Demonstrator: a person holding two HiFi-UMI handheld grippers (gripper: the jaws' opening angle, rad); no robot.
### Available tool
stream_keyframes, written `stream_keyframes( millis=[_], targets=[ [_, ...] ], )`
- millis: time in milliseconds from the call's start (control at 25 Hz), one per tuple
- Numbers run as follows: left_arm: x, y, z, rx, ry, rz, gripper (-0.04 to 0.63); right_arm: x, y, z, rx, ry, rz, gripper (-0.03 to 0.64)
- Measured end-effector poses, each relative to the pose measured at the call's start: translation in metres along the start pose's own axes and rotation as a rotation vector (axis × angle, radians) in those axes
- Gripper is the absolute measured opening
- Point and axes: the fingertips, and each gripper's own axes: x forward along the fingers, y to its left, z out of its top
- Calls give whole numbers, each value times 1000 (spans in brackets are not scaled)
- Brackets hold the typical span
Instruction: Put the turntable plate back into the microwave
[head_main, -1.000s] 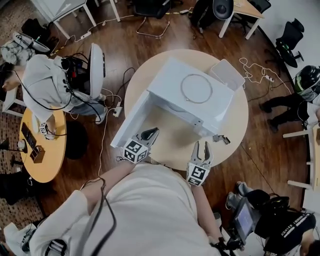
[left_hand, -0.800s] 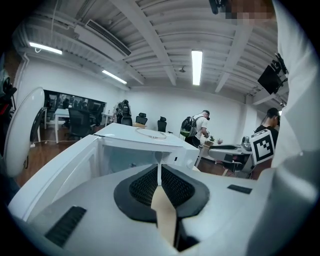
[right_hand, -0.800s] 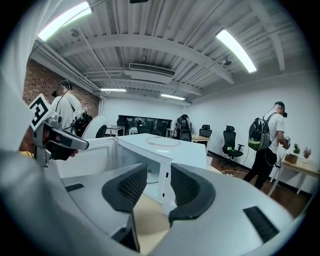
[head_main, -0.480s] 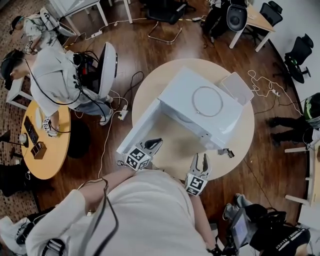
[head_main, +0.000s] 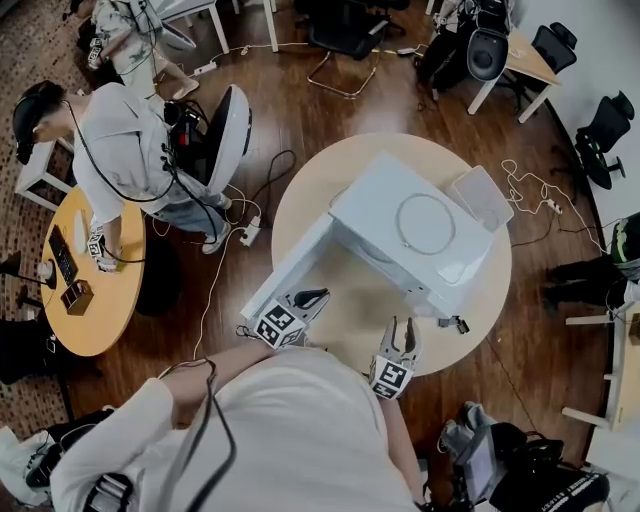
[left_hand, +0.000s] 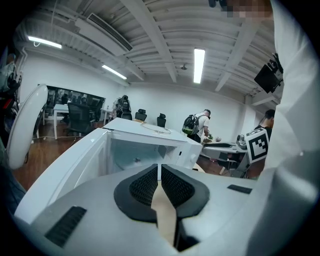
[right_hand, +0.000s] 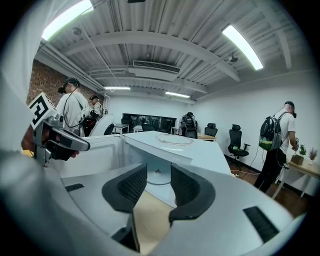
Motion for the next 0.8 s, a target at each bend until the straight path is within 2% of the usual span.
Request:
stream_keyframes(
  millis=[240, 800],
  targets=[
    [-4, 8, 4, -21, -10, 8, 11, 0, 7, 3, -1, -1, 0, 146],
    [-15, 2, 0, -59, -5, -46, 11, -11, 13, 3, 1, 20, -50, 146]
  ],
)
